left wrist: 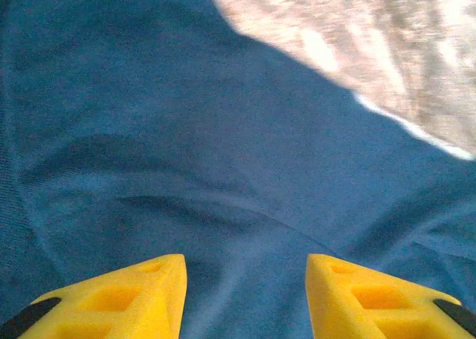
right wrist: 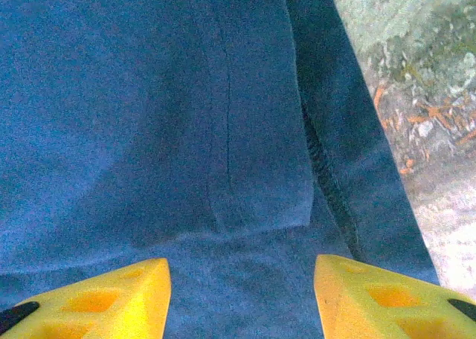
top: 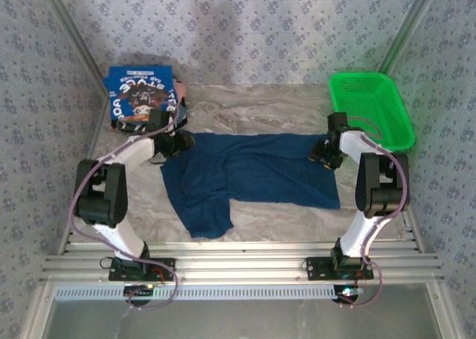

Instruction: Fold and stack the t-shirts

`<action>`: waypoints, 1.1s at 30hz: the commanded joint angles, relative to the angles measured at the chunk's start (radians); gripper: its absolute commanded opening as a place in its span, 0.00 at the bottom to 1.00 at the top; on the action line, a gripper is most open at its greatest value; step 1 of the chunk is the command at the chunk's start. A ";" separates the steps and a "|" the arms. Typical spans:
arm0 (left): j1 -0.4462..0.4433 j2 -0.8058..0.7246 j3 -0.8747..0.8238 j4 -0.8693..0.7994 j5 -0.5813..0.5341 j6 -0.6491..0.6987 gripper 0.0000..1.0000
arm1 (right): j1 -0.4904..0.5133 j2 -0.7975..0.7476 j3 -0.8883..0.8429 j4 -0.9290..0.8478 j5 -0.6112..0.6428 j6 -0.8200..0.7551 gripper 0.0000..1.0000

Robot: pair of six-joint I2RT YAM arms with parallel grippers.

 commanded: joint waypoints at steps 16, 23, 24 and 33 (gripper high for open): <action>-0.121 -0.050 -0.162 0.021 -0.080 -0.062 0.46 | -0.033 0.089 0.089 -0.015 0.103 -0.038 0.09; -0.109 0.003 -0.164 -0.043 -0.154 -0.086 0.46 | -0.036 0.051 0.085 -0.057 0.136 -0.119 0.00; -0.107 0.007 -0.164 -0.047 -0.158 -0.086 0.46 | -0.036 0.043 0.081 -0.083 0.140 -0.131 0.00; -0.082 0.043 -0.175 -0.064 -0.183 -0.073 0.46 | -0.064 0.012 0.081 -0.123 0.147 -0.194 0.00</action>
